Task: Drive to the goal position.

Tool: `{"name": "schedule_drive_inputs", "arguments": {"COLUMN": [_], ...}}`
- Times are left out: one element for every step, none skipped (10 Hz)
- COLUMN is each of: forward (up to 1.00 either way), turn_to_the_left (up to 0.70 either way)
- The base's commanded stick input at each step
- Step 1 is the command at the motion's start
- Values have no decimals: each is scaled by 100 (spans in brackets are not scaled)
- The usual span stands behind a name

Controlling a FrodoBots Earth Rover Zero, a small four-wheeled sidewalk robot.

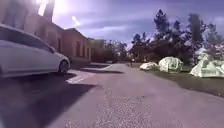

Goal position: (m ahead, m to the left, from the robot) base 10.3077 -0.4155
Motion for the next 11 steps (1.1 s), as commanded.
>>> {"name": "schedule_drive_inputs", "arguments": {"forward": [70,70,70,70,70,70,70,70,70,70,70], "turn_to_the_left": [7,7,7,7,7,7,7,7,7,7,7]}}
